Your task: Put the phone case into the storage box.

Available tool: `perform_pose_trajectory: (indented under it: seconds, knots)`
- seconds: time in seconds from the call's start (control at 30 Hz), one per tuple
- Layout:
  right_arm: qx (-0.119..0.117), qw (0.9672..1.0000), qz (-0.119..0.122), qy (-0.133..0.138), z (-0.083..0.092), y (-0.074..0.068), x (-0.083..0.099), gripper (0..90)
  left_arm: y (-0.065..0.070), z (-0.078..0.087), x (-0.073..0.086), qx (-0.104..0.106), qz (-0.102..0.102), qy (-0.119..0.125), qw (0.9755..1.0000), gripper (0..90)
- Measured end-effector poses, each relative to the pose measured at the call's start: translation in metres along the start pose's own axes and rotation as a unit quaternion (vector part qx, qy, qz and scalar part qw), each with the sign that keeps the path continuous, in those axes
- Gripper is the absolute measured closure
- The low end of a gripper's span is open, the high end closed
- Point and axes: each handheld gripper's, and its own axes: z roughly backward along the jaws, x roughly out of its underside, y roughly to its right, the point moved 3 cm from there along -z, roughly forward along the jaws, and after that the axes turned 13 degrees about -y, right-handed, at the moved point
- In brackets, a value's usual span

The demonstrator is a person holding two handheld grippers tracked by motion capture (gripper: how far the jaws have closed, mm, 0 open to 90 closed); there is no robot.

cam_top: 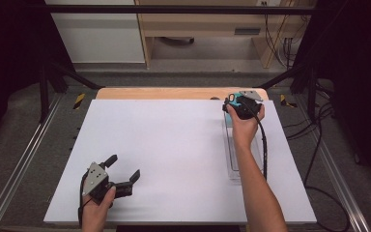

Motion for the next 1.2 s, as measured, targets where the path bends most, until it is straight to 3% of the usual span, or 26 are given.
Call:
perform_pose_trajectory:
  seconds: [1.2]
  knots:
    - [-0.009,0.9999,0.008,0.007,0.0029,-0.0006,-0.0021,7.9,-0.0001,-0.0003,0.0005,0.000,-0.001,-0.003,1.0000,0.9]
